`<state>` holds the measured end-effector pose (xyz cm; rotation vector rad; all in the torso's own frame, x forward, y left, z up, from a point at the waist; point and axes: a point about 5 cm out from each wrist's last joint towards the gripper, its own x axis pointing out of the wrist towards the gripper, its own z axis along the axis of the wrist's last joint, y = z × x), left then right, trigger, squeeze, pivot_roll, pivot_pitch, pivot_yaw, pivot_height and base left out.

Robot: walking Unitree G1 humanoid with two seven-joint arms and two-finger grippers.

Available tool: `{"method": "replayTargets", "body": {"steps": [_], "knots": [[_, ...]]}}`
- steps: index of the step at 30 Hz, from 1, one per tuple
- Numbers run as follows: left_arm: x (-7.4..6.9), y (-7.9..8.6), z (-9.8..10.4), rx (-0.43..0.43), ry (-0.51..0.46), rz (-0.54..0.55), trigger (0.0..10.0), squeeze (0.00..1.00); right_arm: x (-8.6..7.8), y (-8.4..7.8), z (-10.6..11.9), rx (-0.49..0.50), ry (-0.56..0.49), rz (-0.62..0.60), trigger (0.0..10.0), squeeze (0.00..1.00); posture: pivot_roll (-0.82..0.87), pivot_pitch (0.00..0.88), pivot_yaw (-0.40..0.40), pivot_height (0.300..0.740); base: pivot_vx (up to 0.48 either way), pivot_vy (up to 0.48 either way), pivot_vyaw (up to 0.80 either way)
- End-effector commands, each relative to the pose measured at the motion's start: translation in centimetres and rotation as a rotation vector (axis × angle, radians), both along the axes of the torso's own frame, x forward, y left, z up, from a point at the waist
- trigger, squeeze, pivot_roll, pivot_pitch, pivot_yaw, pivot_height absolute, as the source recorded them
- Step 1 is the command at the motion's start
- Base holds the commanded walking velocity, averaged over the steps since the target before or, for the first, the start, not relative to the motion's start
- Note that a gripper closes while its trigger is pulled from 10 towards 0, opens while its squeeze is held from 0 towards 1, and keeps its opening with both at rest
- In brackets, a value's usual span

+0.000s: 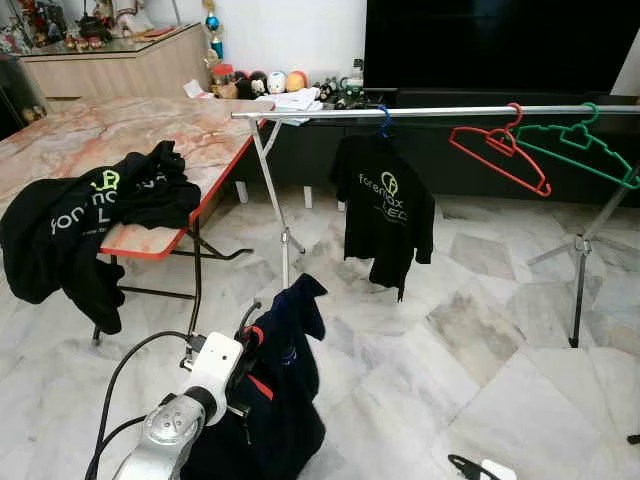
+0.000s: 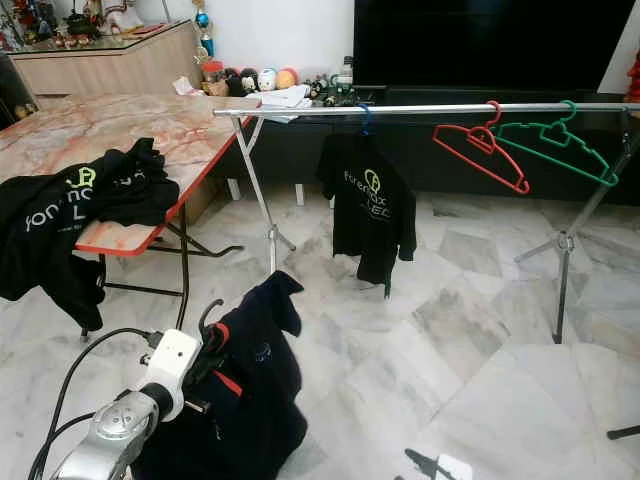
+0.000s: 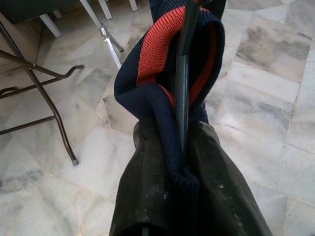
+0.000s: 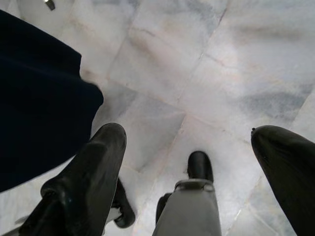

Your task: Hang hanger

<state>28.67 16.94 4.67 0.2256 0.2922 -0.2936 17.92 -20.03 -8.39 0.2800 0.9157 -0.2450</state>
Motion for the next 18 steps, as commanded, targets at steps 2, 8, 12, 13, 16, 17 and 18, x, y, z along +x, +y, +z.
{"method": "replayTargets", "body": {"steps": [2,8,12,13,16,17,18], "knots": [[0.1,0.2,0.5,0.005,-0.019,0.017,10.0,0.00,-0.4,0.1,-0.2,0.016,0.001,-0.035,10.0,0.00,-0.05,0.037,0.086,0.740,0.306,0.000,0.00],[-0.4,0.7,0.4,-0.044,-0.010,0.069,10.0,0.00,-0.1,-0.1,0.0,-0.006,-0.002,-0.012,10.0,0.00,-0.05,0.019,0.084,0.740,0.317,0.000,0.00],[-1.1,1.3,0.2,-0.074,-0.004,0.112,10.0,0.00,-0.3,0.1,-0.1,-0.006,0.002,-0.002,10.0,0.00,-0.05,0.009,0.078,0.740,0.329,0.000,0.00],[-1.4,1.3,0.1,-0.066,-0.002,0.115,10.0,0.00,-0.5,0.1,-0.2,-0.002,0.008,0.005,10.0,0.00,-0.04,0.007,0.076,0.740,0.345,0.000,0.00],[-1.8,1.2,-0.2,-0.053,0.006,0.104,10.0,0.00,-1.0,0.0,-0.5,-0.011,0.030,0.002,10.0,0.00,-0.05,0.003,0.075,0.740,0.349,0.000,0.00],[-1.8,1.2,-0.2,-0.053,0.006,0.104,10.0,0.00,-1.0,0.0,-0.5,-0.011,0.030,0.002,10.0,0.00,-0.05,0.003,0.075,0.740,0.352,0.000,0.00],[-1.9,1.1,-0.3,-0.054,0.009,0.103,10.0,0.00,-1.3,-0.1,-0.6,-0.016,0.039,0.006,10.0,0.00,-0.05,0.000,0.073,0.740,0.364,0.000,0.00]]}}
